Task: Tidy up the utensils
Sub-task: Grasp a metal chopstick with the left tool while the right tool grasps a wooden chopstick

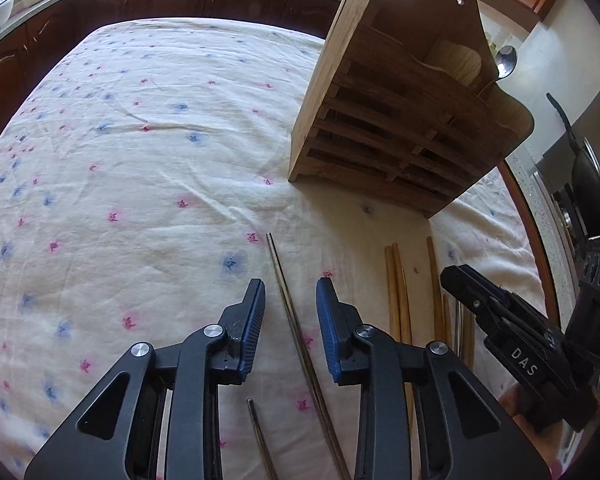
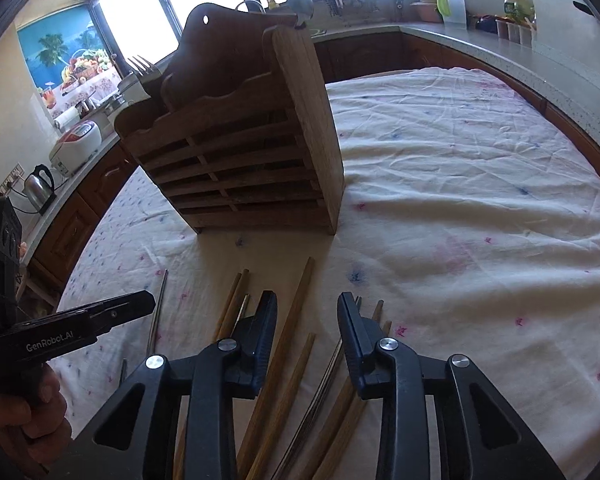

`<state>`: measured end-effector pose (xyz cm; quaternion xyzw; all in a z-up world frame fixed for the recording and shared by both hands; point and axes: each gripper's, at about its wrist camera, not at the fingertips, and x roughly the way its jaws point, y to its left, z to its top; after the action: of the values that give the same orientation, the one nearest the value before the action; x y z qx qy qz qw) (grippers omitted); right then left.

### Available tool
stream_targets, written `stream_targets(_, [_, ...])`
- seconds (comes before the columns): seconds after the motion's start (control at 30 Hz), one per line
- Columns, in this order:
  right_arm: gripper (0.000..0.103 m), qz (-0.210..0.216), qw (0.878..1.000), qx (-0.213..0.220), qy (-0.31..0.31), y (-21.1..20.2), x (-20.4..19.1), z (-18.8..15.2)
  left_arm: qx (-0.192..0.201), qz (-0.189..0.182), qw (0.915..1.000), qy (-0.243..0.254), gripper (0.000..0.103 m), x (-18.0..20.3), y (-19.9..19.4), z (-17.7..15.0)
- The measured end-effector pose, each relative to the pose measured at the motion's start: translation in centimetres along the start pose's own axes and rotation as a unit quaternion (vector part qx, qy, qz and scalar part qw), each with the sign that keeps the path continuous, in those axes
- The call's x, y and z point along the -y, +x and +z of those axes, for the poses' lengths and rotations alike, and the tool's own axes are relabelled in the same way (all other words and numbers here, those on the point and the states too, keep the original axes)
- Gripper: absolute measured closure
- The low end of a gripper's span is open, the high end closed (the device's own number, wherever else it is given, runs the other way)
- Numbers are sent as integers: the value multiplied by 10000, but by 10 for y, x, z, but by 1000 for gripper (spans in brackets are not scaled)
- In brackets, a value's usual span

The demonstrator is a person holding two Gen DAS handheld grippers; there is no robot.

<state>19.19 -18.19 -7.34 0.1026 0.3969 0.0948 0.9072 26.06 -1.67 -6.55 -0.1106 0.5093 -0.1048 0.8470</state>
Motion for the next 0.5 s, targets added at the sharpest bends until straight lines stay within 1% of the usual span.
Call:
stream_targets(0.07, [72,-71,9999,-127,-49,11,-1,1,49,68,9999,84,81,4,3,1])
stream_targets(0.17, [73,-239,9992,-135,-283,17,-8,4,113,228,9994,246,91,10,8,2])
stream_targets(0.2, [74,-298,9988,-150,-364,18,-11,5,130,266,9991,291,96,11,9,2])
stream_targets(0.23, [77,-380,9981,-143,-461,20,-14,5,150,281,9989,336,97,13,10,2])
stream_targets(0.3, [88,-569,9964,-127,-619,22,-18,4,179,300,9986,396,97,16,12,2])
stream_targets(0.33, [92,-597,9960,-135,-654,23,-20,4,188,316,9984,428,97,17,13,2])
stream_targets(0.43, [94,-562,9962,-126,-658,22,-19,5,168,175,9989,389,98,19,11,1])
stream_targets(0.5, [95,-376,9980,-115,-492,18,-15,4,226,104,9990,368,99,19,5,-1])
